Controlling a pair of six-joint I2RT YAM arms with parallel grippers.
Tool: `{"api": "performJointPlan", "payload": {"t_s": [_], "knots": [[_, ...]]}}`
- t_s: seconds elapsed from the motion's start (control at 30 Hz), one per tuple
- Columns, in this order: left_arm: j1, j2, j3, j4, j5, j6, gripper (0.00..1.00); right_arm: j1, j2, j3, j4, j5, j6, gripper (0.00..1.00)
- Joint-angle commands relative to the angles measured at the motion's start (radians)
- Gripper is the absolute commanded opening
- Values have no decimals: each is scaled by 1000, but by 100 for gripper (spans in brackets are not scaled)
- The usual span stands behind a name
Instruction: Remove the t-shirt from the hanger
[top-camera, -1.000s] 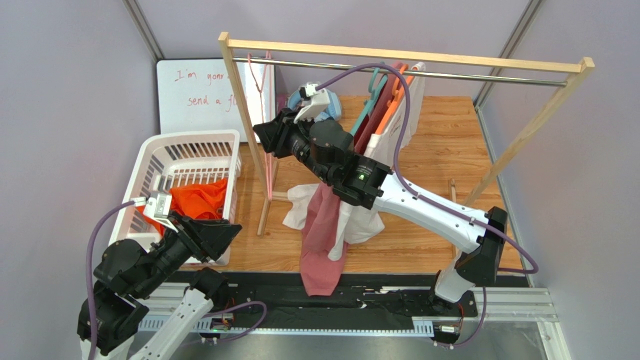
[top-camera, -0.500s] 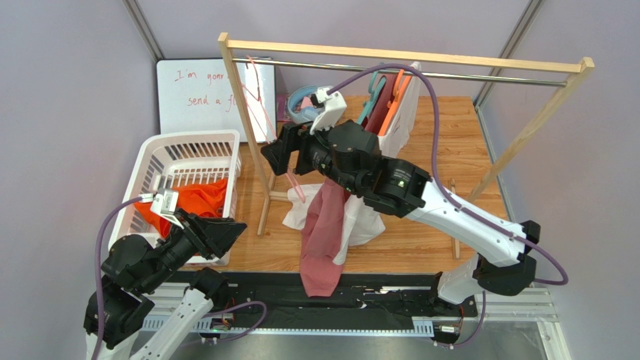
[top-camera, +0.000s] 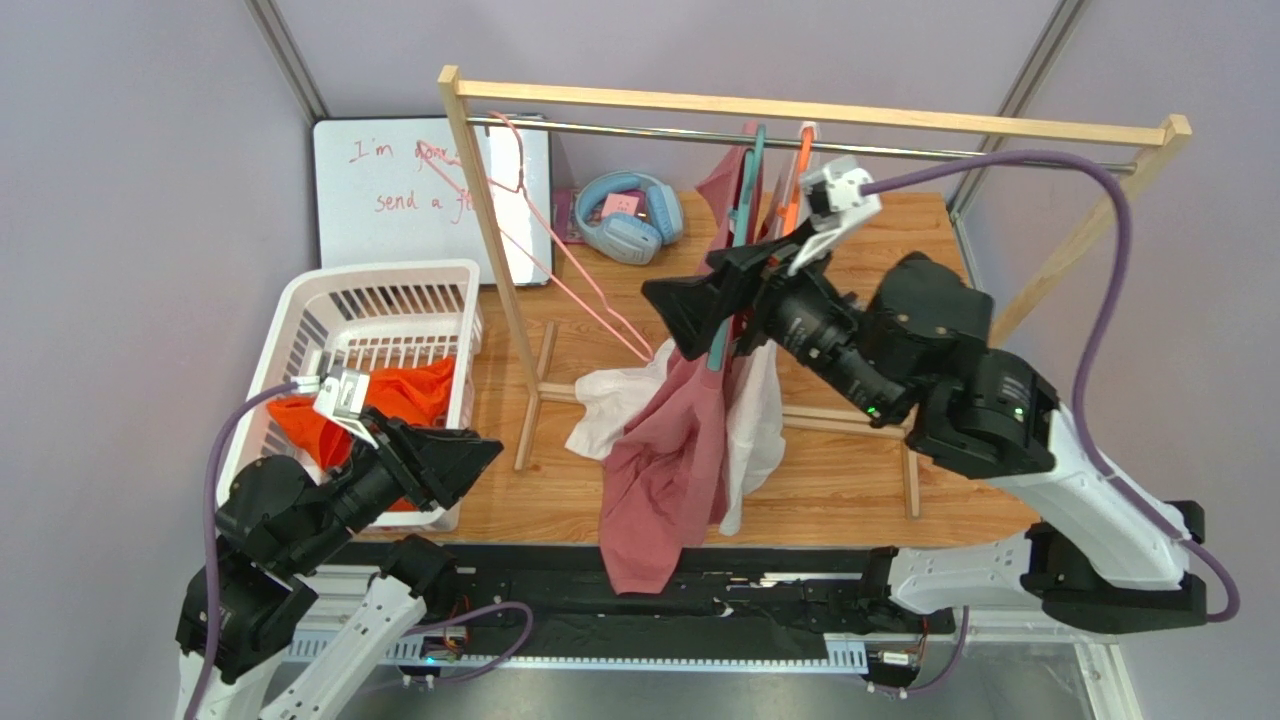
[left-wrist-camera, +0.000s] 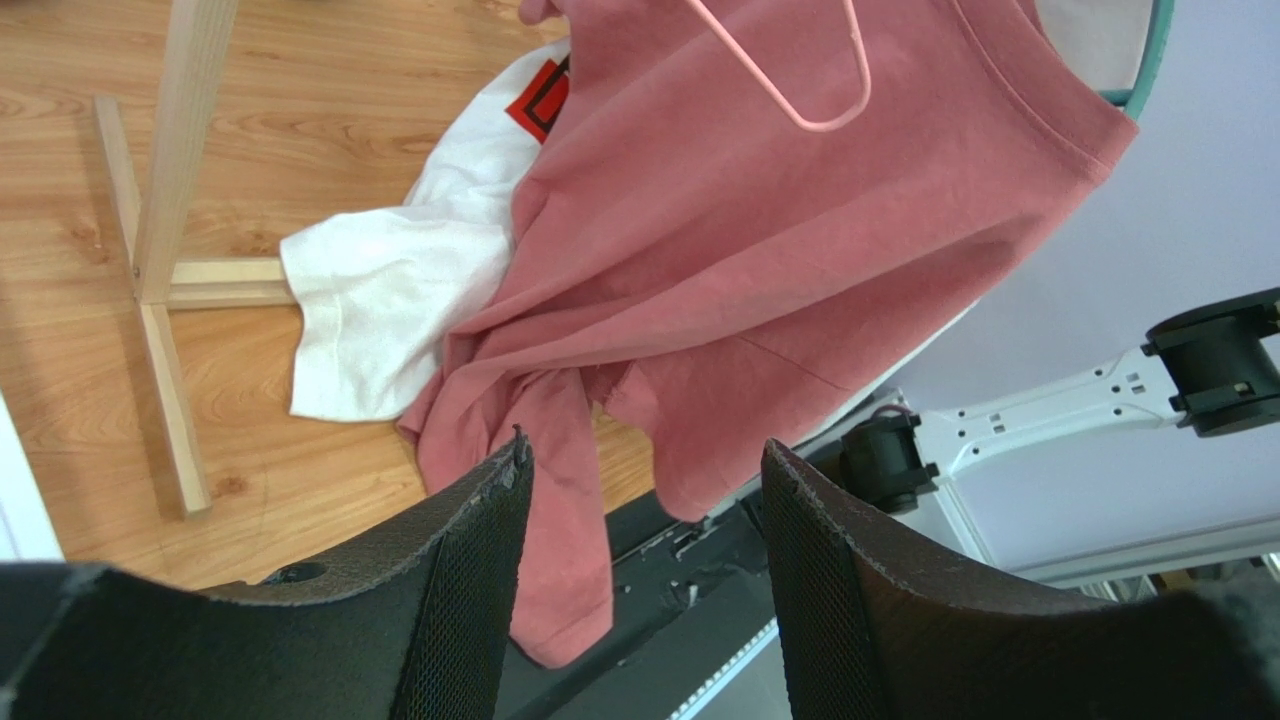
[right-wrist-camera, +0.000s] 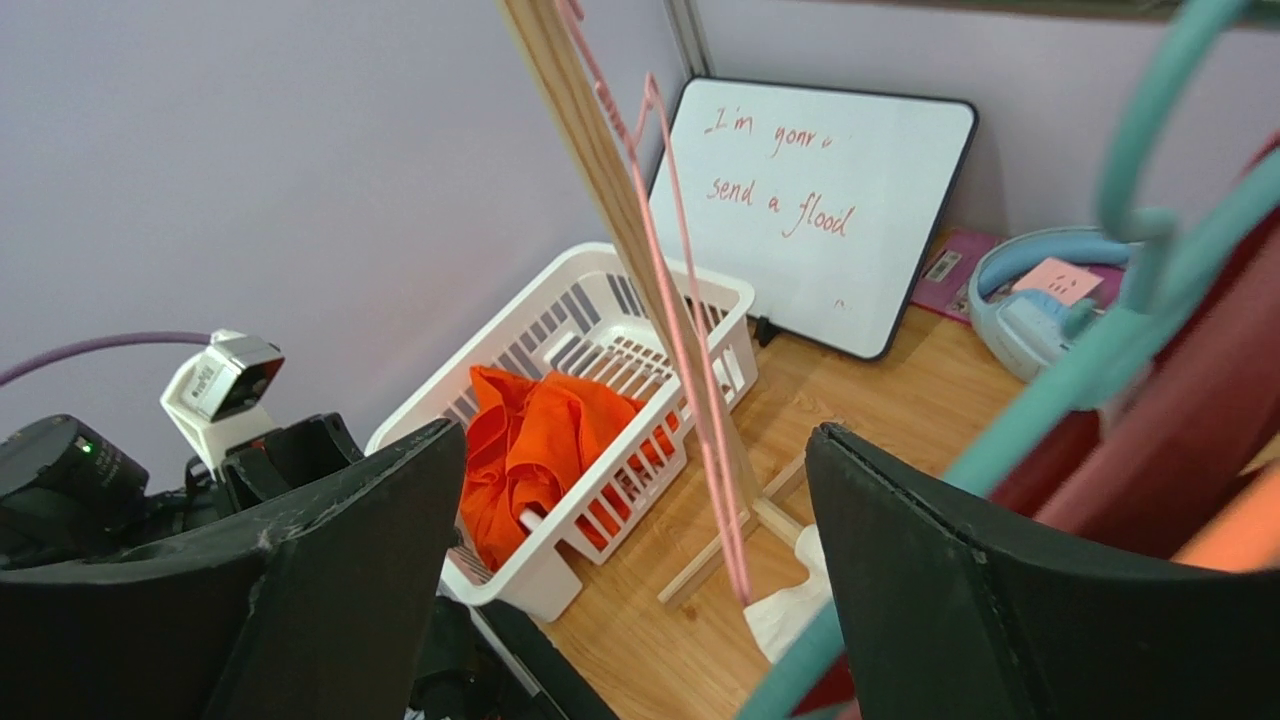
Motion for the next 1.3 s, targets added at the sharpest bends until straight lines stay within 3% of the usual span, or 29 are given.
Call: {"api": "performJointPlan", "payload": {"t_s": [0.0,0.13,0.27,0.37,0.6,0.77,0.87,1.03,1.17,1.27], "knots": [[3,25,-14,57,41,-4,63,0,-58,-18,-3,58,-71,90],[3,39,-26,90,97,-4,62,-1,-78,-41,-12,121,-53,85],[3,50,-67,157,202,-19,61,-24,-81,-70,-12,137,19,64],[3,50,-115,241,300,-62,60,-53,-86,-92,-15,155,76,55],[3,27,-153,289,348,-93,59,-109,-67,-119,-47,135,165,60],[3,24,-162,309,374,-108,60,-122,-71,-188,32,100,185,68],[3,24,-193,361,406,-139,60,-144,-75,-223,97,77,223,68],[3,8,-238,449,427,-202,60,-158,-119,-334,231,77,325,58],[3,-3,-261,449,424,-203,60,-159,-144,-371,293,87,329,44],[2,-3,-270,449,420,-205,59,-167,-156,-407,339,80,314,38]]}}
